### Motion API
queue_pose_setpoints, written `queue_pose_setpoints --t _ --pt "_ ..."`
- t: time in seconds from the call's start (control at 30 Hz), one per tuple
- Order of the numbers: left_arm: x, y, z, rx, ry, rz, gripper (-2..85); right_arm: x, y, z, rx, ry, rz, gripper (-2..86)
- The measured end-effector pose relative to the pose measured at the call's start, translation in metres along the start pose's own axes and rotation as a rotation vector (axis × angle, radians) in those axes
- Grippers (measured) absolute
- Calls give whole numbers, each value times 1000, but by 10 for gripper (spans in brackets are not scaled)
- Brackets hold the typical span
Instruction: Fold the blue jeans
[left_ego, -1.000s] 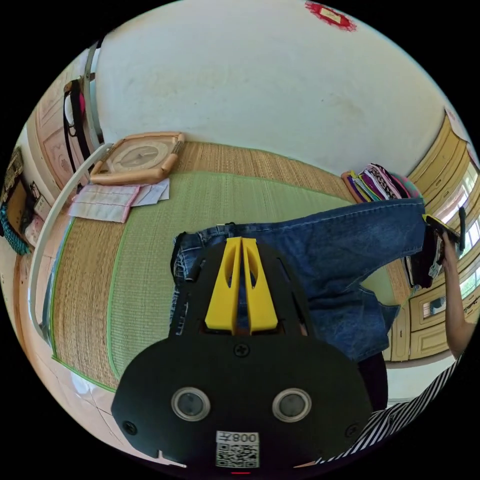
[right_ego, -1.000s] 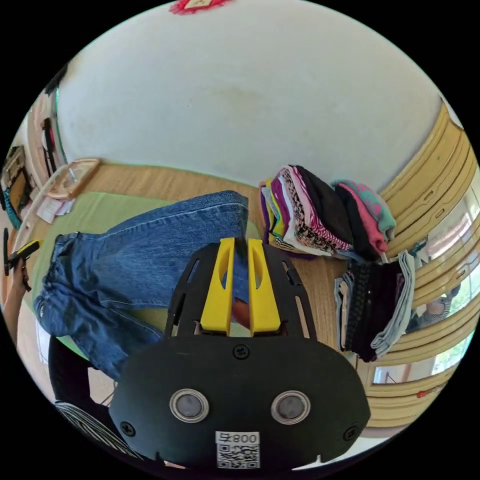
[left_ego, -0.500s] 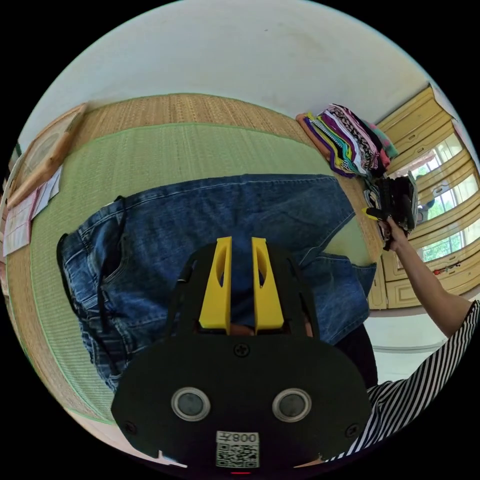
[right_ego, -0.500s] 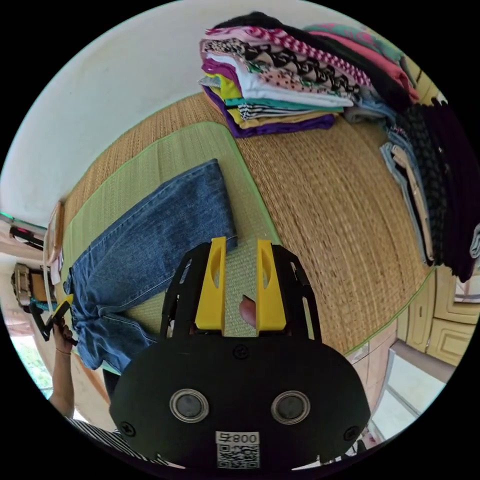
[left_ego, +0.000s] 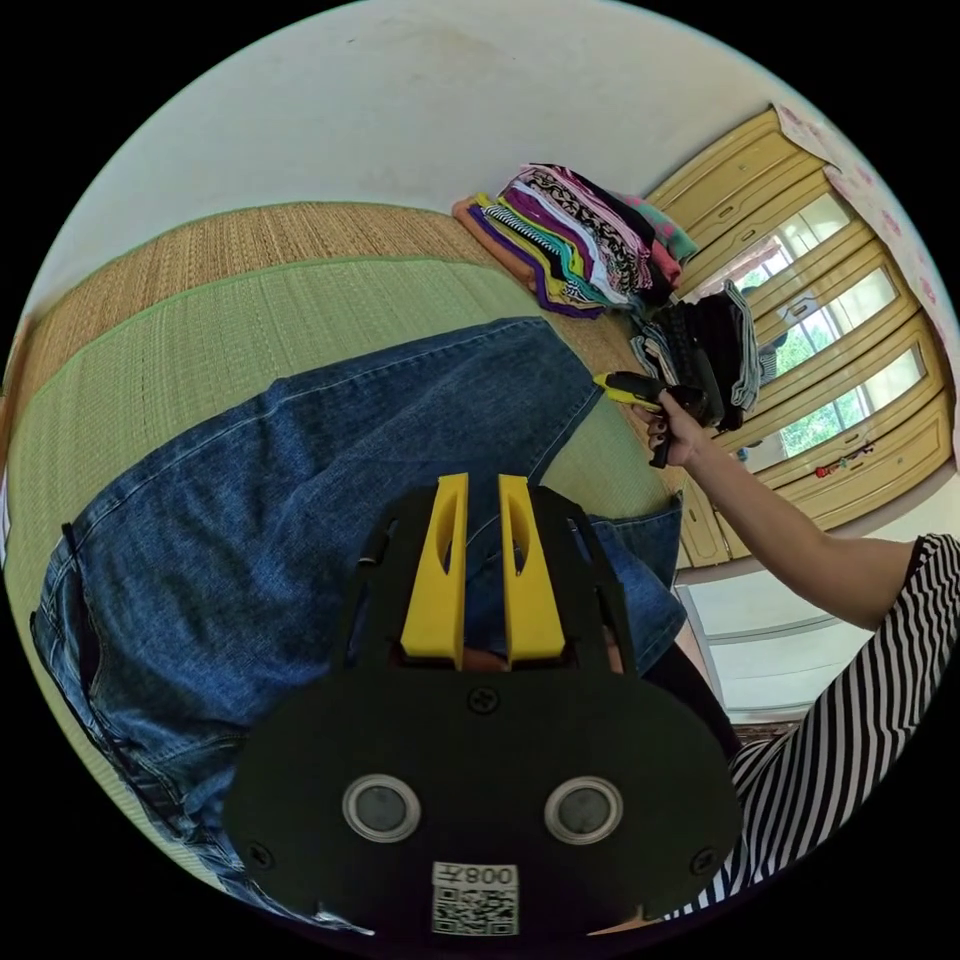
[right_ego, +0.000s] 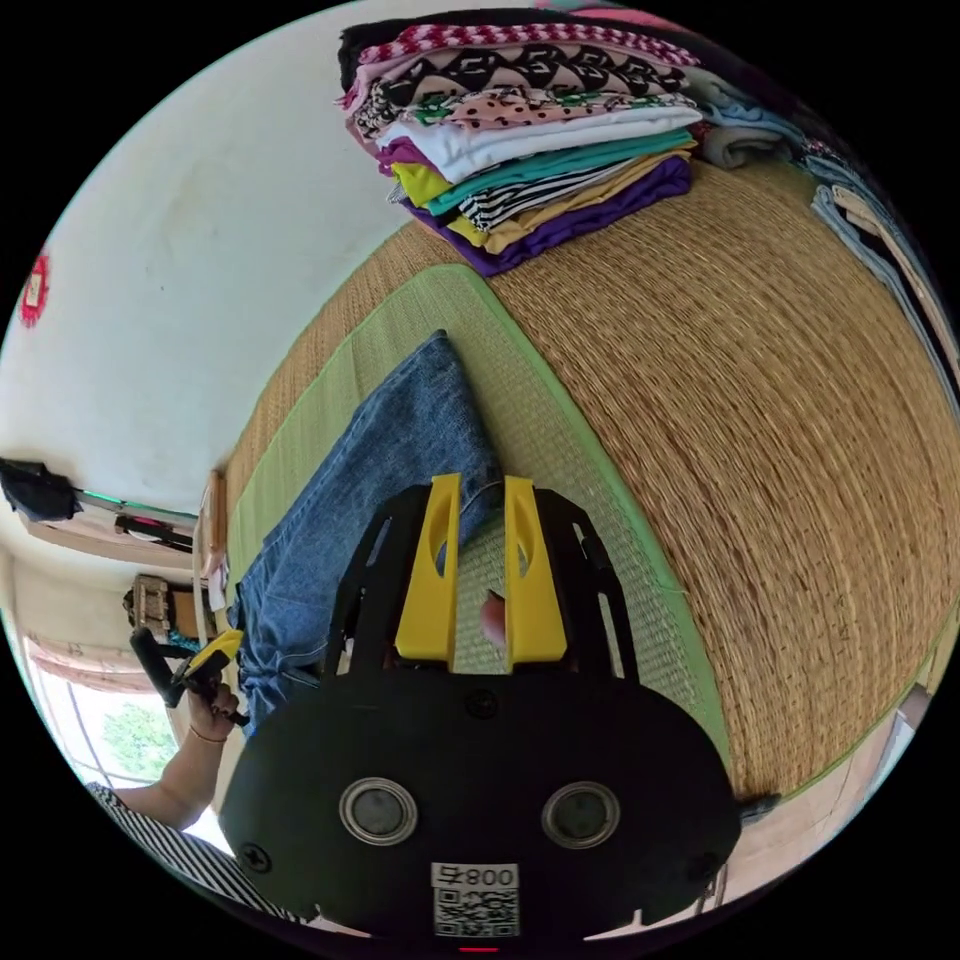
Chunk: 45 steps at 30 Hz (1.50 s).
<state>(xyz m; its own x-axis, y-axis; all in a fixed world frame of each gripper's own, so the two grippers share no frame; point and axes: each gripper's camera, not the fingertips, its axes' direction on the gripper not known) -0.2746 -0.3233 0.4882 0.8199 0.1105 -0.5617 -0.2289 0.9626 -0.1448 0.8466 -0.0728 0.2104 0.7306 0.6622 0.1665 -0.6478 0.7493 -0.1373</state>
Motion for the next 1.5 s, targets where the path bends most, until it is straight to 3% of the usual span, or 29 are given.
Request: queue_pose_setpoints --t 0.1,0.2,0.4,0.57,0.73,0.83,1.1,1.5 --pt "-10 8 6 -33 -49 -24 65 15 5 -5 66 -51 51 90" --pt "-27 17 14 -63 -59 -83 67 16 2 6 40 23 48 94" --pt "-42 32 14 -26 -26 -143 65 -8 -4 25 19 8 -6 47" --pt "-47 45 -15 99 3 -161 63 -144 37 28 0 -260 -439 34" --pt "-59 66 -44 191 -16 -226 64 -268 129 102 -244 -281 -773 47" --pt "-70 77 -47 176 -13 -250 69 -282 162 133 -330 -241 -766 49" --pt "-104 93 -28 126 31 -323 78 -273 145 112 -150 -68 -658 71" --pt "-127 111 -31 89 49 -337 78 -342 114 222 -288 121 -660 82"
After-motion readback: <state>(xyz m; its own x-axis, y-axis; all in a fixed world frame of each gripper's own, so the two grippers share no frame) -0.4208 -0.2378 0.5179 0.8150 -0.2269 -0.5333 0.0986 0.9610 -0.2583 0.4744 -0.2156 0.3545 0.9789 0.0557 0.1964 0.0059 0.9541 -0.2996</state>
